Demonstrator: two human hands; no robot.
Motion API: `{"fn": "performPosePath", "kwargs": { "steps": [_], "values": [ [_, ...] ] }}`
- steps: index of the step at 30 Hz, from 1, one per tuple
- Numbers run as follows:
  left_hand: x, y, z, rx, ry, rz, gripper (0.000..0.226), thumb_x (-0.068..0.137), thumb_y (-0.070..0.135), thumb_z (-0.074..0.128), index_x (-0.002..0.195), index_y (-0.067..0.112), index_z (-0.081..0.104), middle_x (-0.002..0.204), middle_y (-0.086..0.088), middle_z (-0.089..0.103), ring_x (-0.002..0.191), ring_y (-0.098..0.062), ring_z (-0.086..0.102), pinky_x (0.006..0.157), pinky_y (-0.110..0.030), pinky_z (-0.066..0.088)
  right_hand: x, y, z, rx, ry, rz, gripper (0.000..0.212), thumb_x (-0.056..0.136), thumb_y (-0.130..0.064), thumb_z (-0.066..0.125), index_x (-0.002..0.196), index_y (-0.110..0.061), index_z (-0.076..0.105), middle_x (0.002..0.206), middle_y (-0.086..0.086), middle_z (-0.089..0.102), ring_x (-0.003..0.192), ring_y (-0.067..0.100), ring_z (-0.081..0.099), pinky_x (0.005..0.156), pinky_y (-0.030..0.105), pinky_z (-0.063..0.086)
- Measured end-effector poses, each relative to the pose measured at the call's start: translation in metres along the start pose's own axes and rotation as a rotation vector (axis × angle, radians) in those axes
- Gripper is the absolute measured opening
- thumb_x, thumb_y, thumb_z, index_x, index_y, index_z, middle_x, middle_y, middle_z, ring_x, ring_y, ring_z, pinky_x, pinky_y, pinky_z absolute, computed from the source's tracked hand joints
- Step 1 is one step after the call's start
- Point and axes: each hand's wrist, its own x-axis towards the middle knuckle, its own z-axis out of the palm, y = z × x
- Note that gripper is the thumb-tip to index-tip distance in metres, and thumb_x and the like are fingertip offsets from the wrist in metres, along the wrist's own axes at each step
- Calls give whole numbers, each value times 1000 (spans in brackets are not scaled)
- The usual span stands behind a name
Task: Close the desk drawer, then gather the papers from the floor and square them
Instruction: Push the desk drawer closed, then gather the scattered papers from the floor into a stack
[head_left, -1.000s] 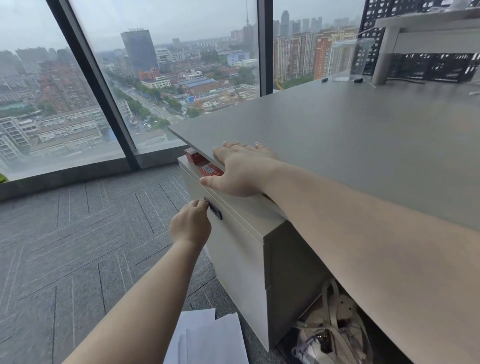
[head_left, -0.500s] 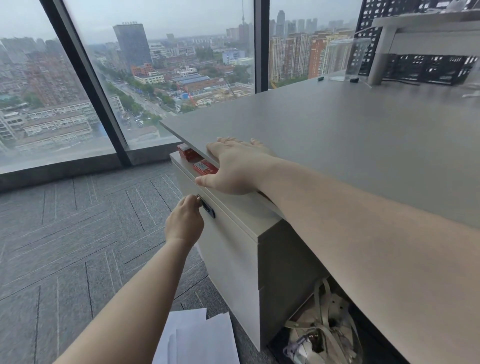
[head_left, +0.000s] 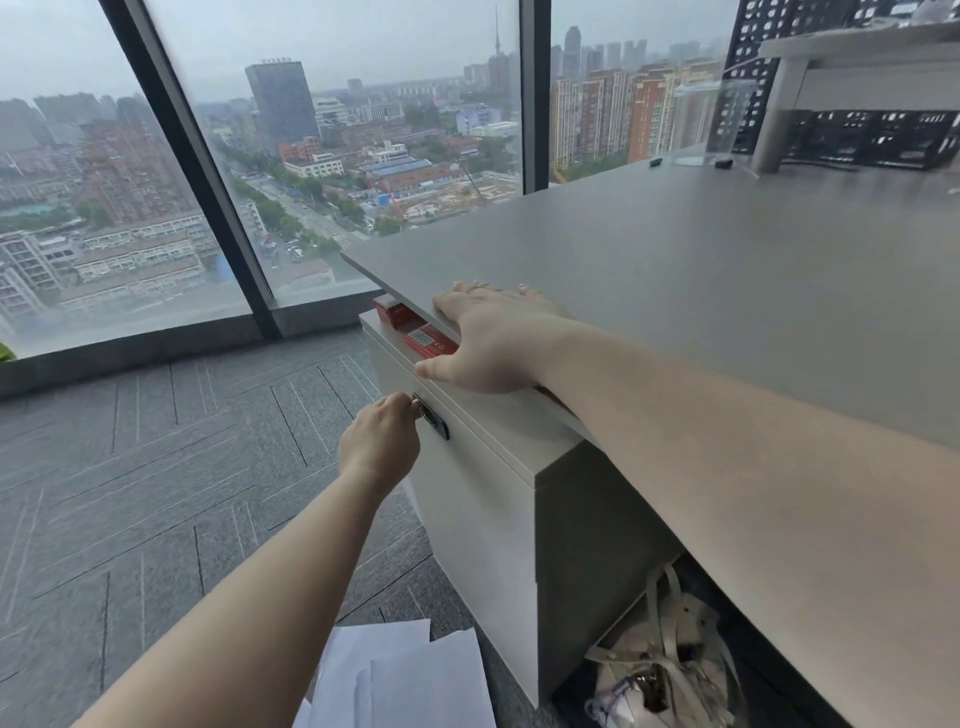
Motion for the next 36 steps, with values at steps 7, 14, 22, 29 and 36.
{"fn": "performPosePath", "kwargs": {
  "steps": [7, 14, 22, 29, 36],
  "values": [
    [-35, -33, -16, -113, -206, -77, 51, 94, 40, 40, 139, 17, 38, 145, -4, 46, 133, -22, 43, 106, -42, 38, -6, -4, -2, -43, -24, 1, 77, 89, -57, 43, 153, -24, 14, 163, 3, 11, 150, 18, 9, 121, 45, 5],
    [-86, -107, -30, -56, -344, -181, 55, 95, 40, 36, 145, 18, 28, 152, -5, 33, 139, -25, 32, 112, -44, 32, -18, -21, 3, -155, -21, -88, 74, 91, -54, 44, 153, -26, 14, 163, 3, 11, 150, 18, 11, 122, 39, 8],
    [-132, -194, -6, -38, -403, -301, 53, 96, 37, 37, 144, 14, 31, 150, -7, 36, 137, -27, 35, 111, -41, 31, -12, -76, 69, -54, -93, -275, 59, 94, -45, 44, 149, -31, 27, 161, -8, 20, 149, 9, 15, 120, 32, 11],
    [-200, -269, 68, -6, -515, -464, 52, 96, 37, 35, 143, 16, 31, 149, -5, 36, 137, -26, 34, 110, -43, 32, 22, -85, 269, 111, -512, -139, 55, 94, -41, 48, 146, -27, 36, 153, -4, 41, 139, 20, 39, 112, 34, 33],
    [-309, -343, 167, 75, -738, -638, 54, 96, 39, 35, 144, 15, 30, 153, -7, 33, 138, -28, 34, 110, -44, 32, 8, -69, 483, 237, -813, 116, 60, 95, -39, 48, 149, -20, 31, 155, 3, 36, 141, 24, 37, 112, 34, 31]
  ]
}}
